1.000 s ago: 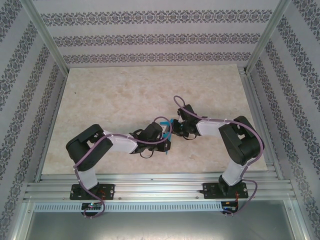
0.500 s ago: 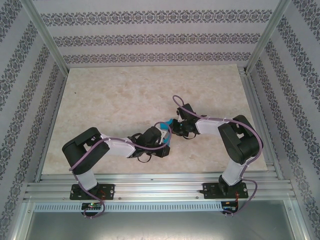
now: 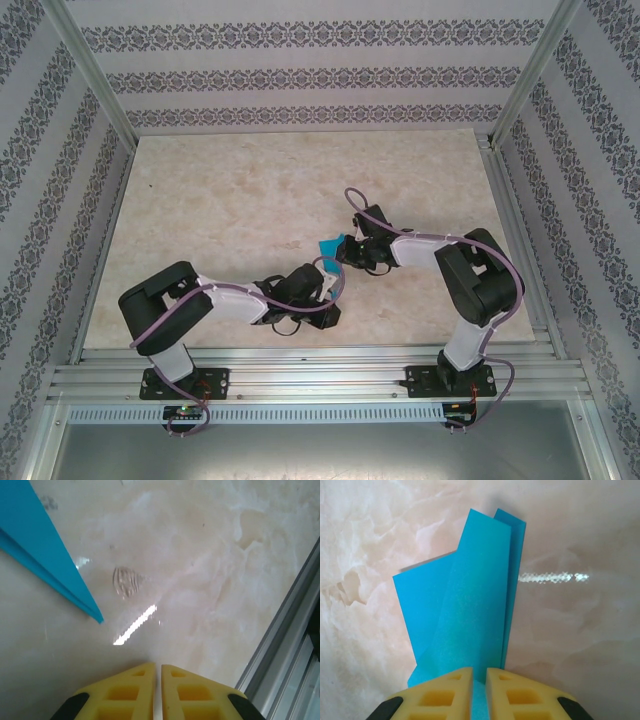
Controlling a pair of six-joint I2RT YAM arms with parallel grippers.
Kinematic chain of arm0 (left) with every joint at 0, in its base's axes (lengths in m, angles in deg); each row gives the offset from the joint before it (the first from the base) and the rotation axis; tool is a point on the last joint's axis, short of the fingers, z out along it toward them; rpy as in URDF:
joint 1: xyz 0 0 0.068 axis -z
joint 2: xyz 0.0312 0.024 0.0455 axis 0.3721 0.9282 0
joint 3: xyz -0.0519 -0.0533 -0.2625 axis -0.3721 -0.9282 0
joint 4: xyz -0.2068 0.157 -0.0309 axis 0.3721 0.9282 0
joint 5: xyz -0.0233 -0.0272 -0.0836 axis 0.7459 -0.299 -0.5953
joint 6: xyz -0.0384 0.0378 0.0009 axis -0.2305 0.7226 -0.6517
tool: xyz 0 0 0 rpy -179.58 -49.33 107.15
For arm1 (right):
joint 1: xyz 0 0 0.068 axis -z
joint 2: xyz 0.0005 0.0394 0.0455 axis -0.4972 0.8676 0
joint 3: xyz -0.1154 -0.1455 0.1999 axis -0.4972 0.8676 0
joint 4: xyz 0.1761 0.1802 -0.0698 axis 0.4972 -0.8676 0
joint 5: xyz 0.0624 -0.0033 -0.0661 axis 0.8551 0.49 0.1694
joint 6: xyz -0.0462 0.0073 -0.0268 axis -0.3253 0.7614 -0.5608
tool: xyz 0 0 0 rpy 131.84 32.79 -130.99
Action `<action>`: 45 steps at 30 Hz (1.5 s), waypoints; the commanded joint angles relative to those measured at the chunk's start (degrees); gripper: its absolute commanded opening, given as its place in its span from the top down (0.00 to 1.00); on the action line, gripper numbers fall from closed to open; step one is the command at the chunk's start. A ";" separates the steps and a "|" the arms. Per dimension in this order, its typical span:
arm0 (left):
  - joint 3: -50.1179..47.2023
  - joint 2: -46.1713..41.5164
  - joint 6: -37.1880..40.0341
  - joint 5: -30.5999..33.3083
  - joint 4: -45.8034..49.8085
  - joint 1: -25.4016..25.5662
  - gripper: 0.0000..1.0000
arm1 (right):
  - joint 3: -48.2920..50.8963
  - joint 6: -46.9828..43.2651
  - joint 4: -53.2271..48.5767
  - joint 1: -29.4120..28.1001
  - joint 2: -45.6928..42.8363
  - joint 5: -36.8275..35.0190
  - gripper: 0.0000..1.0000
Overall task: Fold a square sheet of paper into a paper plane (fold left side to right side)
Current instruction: Move the paper plane to the top-center of the table.
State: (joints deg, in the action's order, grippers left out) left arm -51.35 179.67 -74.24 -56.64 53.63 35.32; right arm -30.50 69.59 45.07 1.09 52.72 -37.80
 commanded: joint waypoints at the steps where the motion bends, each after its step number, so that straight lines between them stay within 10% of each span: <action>1: -1.31 -2.43 1.85 -2.84 13.65 0.89 0.87 | -0.69 -1.39 -0.38 0.61 -0.82 -2.93 0.83; 12: 0.54 -19.66 1.01 -2.79 19.19 -17.80 0.79 | -3.71 -5.63 -13.27 -0.94 -11.75 -11.99 0.67; 22: -0.75 -22.52 -6.93 8.54 17.90 -32.11 0.67 | -19.80 -9.67 -31.67 -16.42 -2.70 -32.34 0.61; 33: -5.46 -33.12 -5.94 20.67 25.73 -33.47 0.61 | -39.33 -13.03 -49.07 -22.40 16.11 -43.96 0.58; 45: -6.10 -35.20 -5.37 21.63 26.74 -33.59 0.58 | -39.62 -12.36 -54.31 -23.74 19.86 -47.00 0.56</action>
State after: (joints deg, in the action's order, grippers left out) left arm -56.95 145.03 -80.74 -36.31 78.94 2.54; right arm -70.23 57.39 -7.19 -21.95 72.53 -82.15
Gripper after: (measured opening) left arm 0.415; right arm 0.446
